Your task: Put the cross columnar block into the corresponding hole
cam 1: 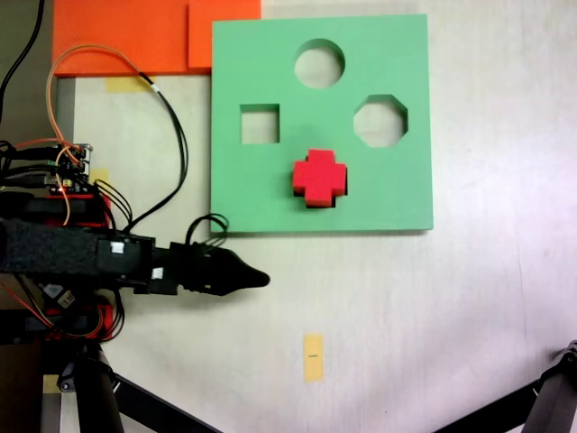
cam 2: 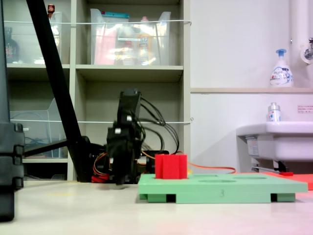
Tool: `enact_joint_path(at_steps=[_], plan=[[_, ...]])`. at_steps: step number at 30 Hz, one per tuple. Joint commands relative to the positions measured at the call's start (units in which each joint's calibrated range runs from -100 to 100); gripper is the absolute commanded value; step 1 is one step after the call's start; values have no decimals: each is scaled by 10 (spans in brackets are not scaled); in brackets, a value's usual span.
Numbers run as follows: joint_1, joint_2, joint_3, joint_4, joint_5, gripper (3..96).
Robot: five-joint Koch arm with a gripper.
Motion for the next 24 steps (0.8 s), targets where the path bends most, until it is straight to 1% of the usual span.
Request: enact_joint_path(at_steps=[1,5,7,10,24], plan=[[9,-8,-65,125,-8,489],[26,-8,-75,106,-8,489],[38,-8,-75,0,-8,497],[51,-8,-75,-87,-8,491],[49,-8,-75,-80,-6,493]])
